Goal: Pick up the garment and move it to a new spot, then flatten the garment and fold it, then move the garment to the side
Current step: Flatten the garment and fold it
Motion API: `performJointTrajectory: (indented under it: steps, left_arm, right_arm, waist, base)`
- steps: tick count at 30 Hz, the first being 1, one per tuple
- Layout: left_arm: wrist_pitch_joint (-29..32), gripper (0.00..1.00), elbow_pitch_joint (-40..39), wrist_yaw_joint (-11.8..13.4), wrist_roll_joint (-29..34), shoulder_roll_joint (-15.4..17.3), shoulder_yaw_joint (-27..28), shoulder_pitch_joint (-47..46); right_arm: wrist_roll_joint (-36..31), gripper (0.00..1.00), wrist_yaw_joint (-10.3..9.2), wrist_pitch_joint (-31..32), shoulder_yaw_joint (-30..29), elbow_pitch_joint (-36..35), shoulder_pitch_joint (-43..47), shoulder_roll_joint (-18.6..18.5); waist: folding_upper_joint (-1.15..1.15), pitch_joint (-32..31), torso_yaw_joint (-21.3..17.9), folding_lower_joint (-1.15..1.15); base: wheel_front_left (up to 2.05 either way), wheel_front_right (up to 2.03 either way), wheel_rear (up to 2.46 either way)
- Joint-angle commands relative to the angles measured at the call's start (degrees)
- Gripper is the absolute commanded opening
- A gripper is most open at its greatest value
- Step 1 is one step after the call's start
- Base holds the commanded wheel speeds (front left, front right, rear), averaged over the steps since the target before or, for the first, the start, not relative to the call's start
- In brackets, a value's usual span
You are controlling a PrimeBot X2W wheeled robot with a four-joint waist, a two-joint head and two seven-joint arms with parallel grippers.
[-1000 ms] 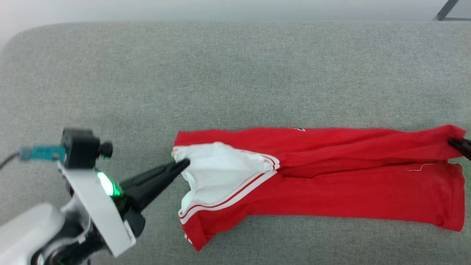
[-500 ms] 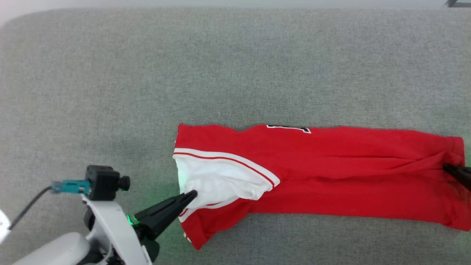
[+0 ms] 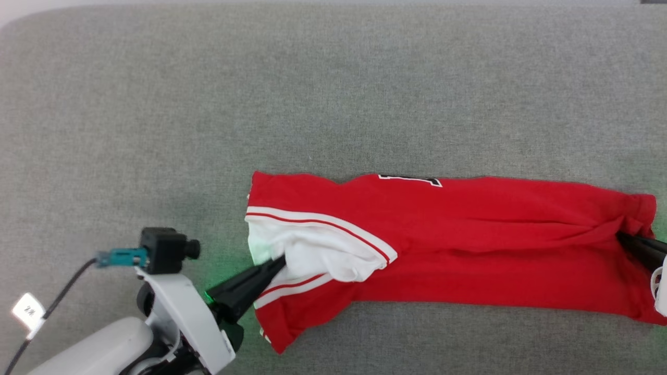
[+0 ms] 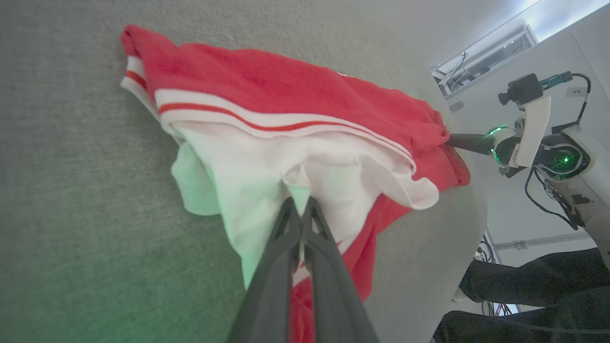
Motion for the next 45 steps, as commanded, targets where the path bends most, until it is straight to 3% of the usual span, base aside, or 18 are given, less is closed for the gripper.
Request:
performJointTrajectory:
  steps: [1,11,14,17,21,27,34,39,45]
  left_arm:
    - [-0.9,1.00,0.0,0.0,0.2,0.2,0.3,-0.1]
    - [-8.5,1.00,1.1,0.1,-0.4,1.1,4.5,5.0]
    - [-8.9,1.00,3.6,1.5,0.6,-0.8,8.0,7.9]
    - [-9.0,1.00,6.0,2.8,2.7,-4.5,15.3,12.0]
    - [-8.9,1.00,9.0,4.9,10.9,-10.4,24.2,18.1]
    - [-8.9,1.00,10.9,3.8,22.7,-19.5,37.2,24.9]
    - [-8.9,1.00,7.5,4.9,42.4,-26.3,50.7,26.6]
    - [-8.9,1.00,4.0,3.9,53.7,-31.1,56.9,27.9]
    - [-8.9,1.00,5.8,1.4,59.0,-35.3,59.1,27.9]
  right_arm:
    - [0.3,1.00,-0.01,0.4,1.0,0.7,0.5,1.2]
    - [2.6,1.00,-0.04,2.3,-5.1,-0.7,3.6,0.2]
    - [3.4,1.00,-0.05,3.1,-7.6,0.1,4.8,0.6]
    - [3.1,1.00,-0.04,4.3,-9.7,1.1,6.0,0.7]
    - [3.1,1.00,-0.04,6.0,-11.8,2.5,7.2,1.4]
    - [2.7,1.00,-0.04,7.5,-14.2,5.2,7.2,2.5]
    - [1.8,1.00,-0.04,10.0,-14.2,7.4,4.5,3.5]
    - [1.1,1.00,-0.04,11.3,-13.8,8.9,3.0,4.5]
    - [-0.5,1.00,-0.04,12.9,-12.5,12.0,1.9,6.7]
  waist:
    - [0.00,-0.5,-0.1,0.00]
    - [0.00,-5.5,1.0,0.00]
    - [0.00,-6.5,1.8,0.00]
    - [0.00,-7.2,2.8,0.00]
    - [0.00,-7.7,4.0,0.00]
    - [0.00,-8.4,5.6,0.00]
    - [0.00,-8.6,6.1,0.00]
    - [0.00,-8.2,5.9,0.00]
    - [0.00,-6.9,5.8,0.00]
  base:
    - [0.00,0.00,0.00]
    - [0.00,0.00,0.00]
    - [0.00,0.00,0.00]
    - [0.00,0.00,0.00]
    - [0.00,0.00,0.00]
    - [0.00,0.00,0.00]
    - [0.00,0.00,0.00]
    - [0.00,0.00,0.00]
    - [0.00,0.00,0.00]
